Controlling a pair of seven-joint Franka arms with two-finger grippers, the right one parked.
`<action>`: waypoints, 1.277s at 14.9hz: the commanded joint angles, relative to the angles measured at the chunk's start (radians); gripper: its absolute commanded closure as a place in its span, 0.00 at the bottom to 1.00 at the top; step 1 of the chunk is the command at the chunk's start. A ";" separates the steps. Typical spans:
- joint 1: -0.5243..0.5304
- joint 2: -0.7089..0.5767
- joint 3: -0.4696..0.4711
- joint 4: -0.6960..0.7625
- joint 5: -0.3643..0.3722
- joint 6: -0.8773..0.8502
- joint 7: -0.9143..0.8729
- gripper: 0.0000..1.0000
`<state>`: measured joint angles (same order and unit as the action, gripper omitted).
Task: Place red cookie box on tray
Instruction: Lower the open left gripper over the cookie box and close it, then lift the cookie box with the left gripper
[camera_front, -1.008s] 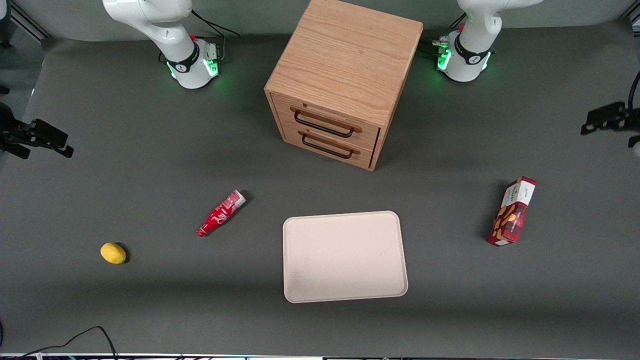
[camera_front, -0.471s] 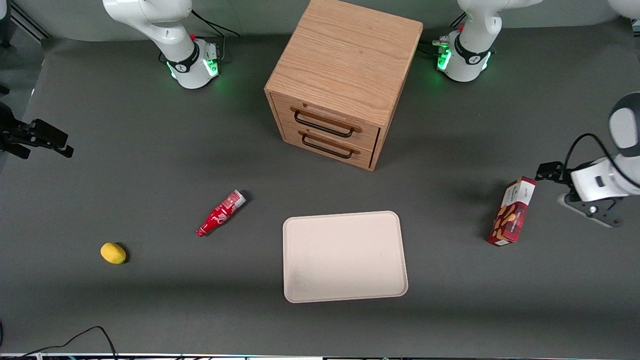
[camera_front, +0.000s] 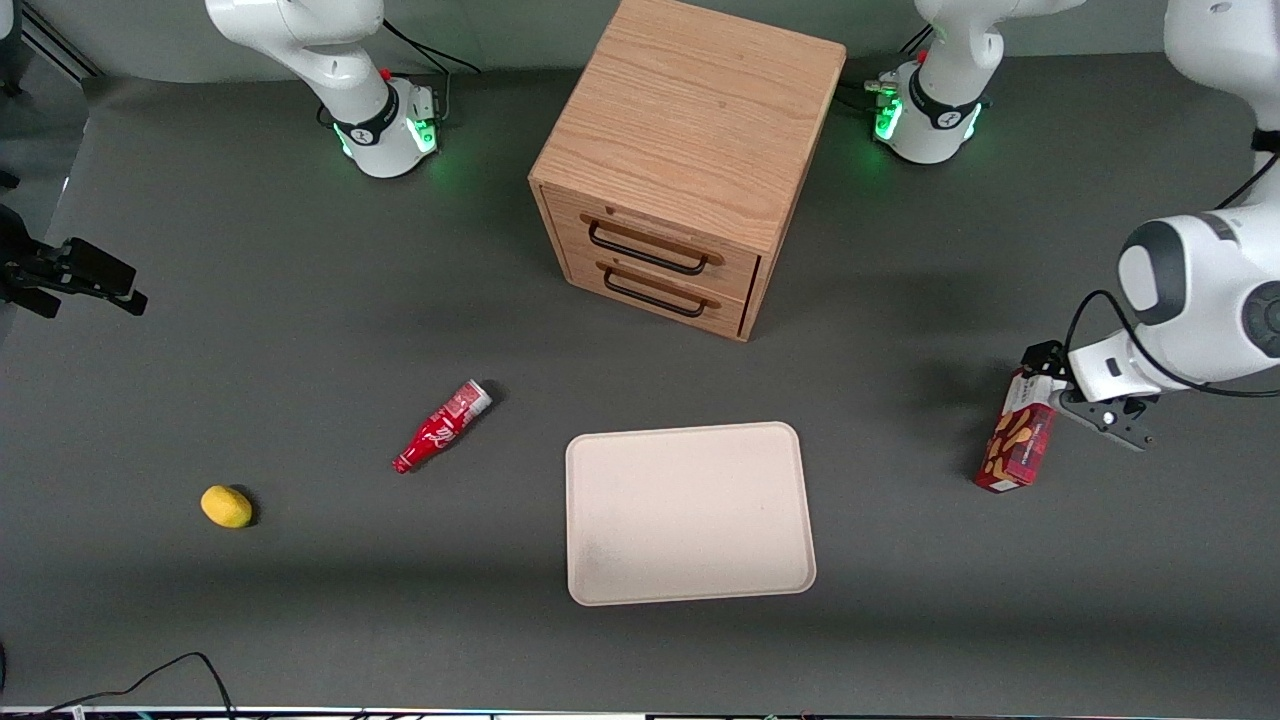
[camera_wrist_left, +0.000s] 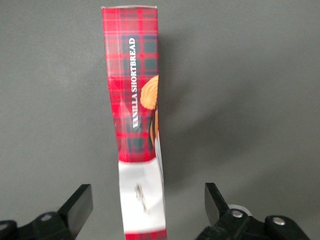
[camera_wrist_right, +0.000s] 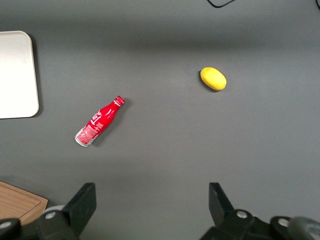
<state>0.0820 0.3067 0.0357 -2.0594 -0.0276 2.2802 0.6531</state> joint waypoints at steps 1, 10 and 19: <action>-0.010 0.052 0.001 -0.025 -0.025 0.119 0.023 0.00; -0.014 0.120 0.000 -0.028 -0.103 0.219 0.022 1.00; -0.008 0.029 0.004 0.076 -0.112 -0.003 0.014 1.00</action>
<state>0.0780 0.4074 0.0298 -2.0408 -0.1178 2.4183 0.6556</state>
